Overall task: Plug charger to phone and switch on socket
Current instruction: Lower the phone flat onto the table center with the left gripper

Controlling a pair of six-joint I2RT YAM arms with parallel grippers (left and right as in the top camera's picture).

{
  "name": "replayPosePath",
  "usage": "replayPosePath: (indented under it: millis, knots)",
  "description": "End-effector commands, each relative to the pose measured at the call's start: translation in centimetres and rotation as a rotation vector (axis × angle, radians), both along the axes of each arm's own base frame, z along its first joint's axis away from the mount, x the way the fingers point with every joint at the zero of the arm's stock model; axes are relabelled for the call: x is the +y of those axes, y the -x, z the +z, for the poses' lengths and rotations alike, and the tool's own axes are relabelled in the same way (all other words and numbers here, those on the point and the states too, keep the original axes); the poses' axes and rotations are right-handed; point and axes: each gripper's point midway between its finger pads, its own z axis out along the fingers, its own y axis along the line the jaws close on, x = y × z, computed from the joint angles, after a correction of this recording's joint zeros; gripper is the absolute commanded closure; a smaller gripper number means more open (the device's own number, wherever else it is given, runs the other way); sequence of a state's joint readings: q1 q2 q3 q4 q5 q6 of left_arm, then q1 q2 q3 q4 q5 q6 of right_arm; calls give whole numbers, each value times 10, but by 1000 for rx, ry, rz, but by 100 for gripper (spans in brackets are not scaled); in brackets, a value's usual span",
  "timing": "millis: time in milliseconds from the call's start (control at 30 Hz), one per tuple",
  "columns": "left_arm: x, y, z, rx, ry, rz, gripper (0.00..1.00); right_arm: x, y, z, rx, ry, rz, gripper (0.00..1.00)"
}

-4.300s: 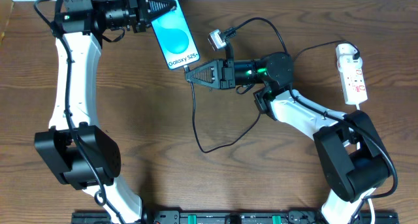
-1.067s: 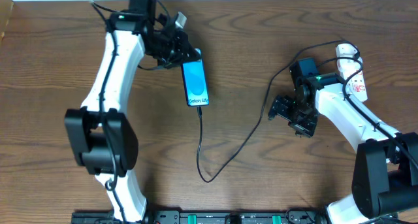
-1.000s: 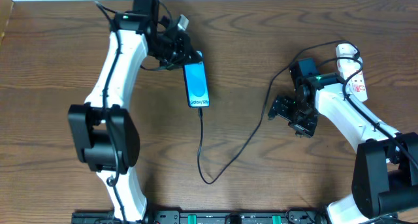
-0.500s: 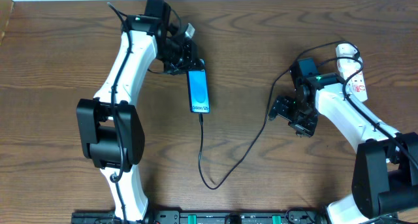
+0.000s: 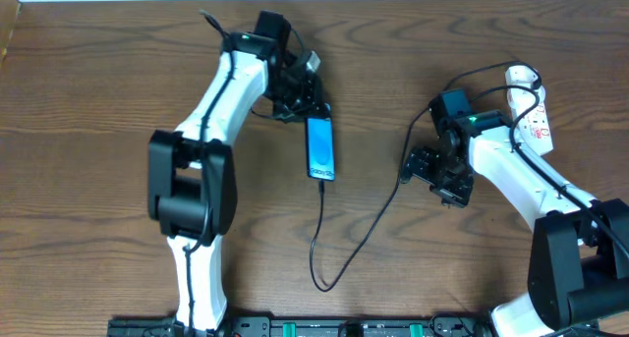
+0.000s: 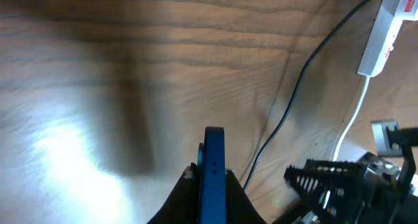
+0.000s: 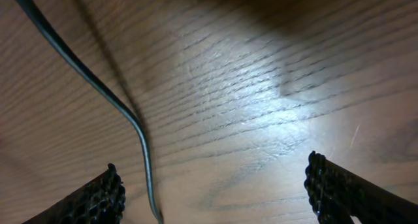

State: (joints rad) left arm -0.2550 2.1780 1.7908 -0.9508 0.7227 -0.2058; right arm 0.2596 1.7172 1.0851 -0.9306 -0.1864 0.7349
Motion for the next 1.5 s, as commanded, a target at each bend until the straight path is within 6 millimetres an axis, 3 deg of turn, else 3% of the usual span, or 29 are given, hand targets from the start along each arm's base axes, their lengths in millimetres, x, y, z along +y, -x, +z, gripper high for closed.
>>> replayPosePath:
  millis: [0,133,367,633,900,1233,1467]
  knots:
    - [-20,4,7,35,113,-10,93,1,-3,6,-24,2,-6,11]
    - [-26,-3,9,32,121,23,93,2,-5,6,-32,0,-6,1]
    - [-38,-10,6,11,135,34,92,3,-10,6,-50,-6,-6,1]
    - [-55,-9,-25,58,127,33,93,3,-10,6,-50,-6,-6,1]
    - [-52,-5,-58,114,84,42,93,3,-10,6,-52,-6,-6,1]
    - [-43,-9,-76,86,-20,57,93,4,-12,7,-59,-8,-5,1]
    - [-56,-2,-81,78,-38,29,92,10,-13,7,-72,-13,13,1]
